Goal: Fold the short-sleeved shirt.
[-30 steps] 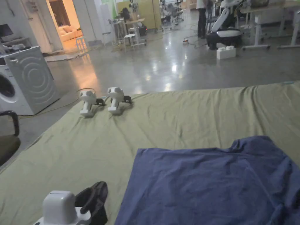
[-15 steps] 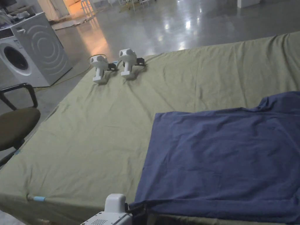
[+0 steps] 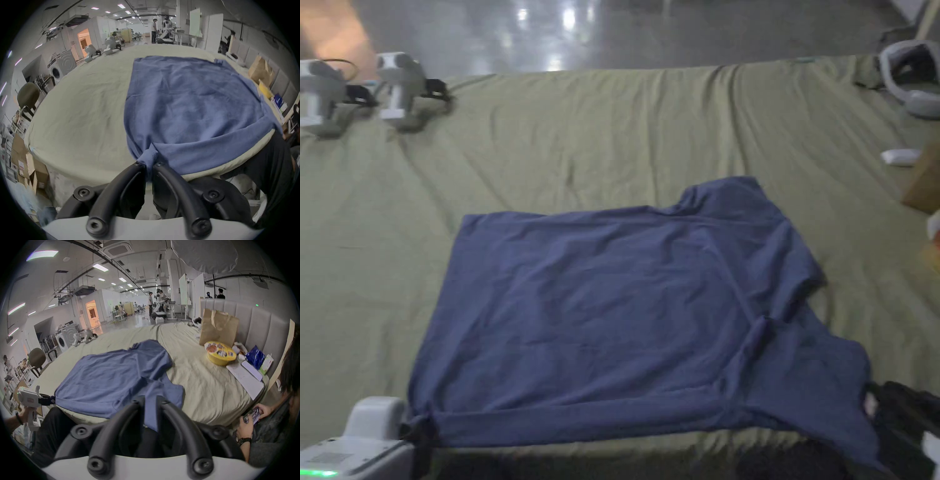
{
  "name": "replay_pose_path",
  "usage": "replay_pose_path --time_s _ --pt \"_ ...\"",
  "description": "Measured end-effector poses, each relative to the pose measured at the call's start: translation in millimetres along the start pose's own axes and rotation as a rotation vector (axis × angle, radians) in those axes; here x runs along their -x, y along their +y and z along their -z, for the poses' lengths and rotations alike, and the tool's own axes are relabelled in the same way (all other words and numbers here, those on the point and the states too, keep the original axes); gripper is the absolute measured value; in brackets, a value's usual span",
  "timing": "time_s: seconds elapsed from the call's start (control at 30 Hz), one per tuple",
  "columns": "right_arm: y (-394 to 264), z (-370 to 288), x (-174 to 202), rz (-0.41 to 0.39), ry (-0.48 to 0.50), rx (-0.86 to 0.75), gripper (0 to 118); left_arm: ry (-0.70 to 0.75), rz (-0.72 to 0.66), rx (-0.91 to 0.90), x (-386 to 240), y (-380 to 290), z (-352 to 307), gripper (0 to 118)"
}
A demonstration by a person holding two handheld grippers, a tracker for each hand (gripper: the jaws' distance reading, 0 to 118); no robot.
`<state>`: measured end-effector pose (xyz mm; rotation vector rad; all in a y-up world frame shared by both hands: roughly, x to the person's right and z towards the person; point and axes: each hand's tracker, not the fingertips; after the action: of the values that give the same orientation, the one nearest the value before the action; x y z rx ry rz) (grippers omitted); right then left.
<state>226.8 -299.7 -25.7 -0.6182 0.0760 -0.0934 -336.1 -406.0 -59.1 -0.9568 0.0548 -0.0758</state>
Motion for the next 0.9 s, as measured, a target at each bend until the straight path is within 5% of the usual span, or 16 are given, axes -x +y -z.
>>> replay_pose_path --time_s 0.07,0.23,0.37,0.5,0.63,0.9 --pt "-14.3 22.4 -14.9 0.047 0.009 0.078 95 -0.002 -0.021 0.043 -0.4 8.6 4.8 10" --pt "-48.6 75.5 -39.8 0.133 -0.06 0.251 97 -0.005 0.022 0.1 1.1 18.9 5.8 10" --pt "-55.4 93.8 -40.3 0.142 -0.008 0.276 73 -0.018 -0.021 0.075 4.3 13.9 5.1 10" --pt "-47.4 91.3 -39.9 0.135 -0.039 0.279 66 -0.019 -0.038 0.074 0.1 14.0 -1.4 10" --pt "-39.7 74.9 -43.5 0.162 -0.022 0.229 14 -0.023 -0.065 0.057 4.4 12.0 -7.3 10" --pt "39.1 86.5 -19.7 0.053 -0.011 0.082 11 -0.079 -0.223 -0.149 19.9 49.9 -33.1 10"
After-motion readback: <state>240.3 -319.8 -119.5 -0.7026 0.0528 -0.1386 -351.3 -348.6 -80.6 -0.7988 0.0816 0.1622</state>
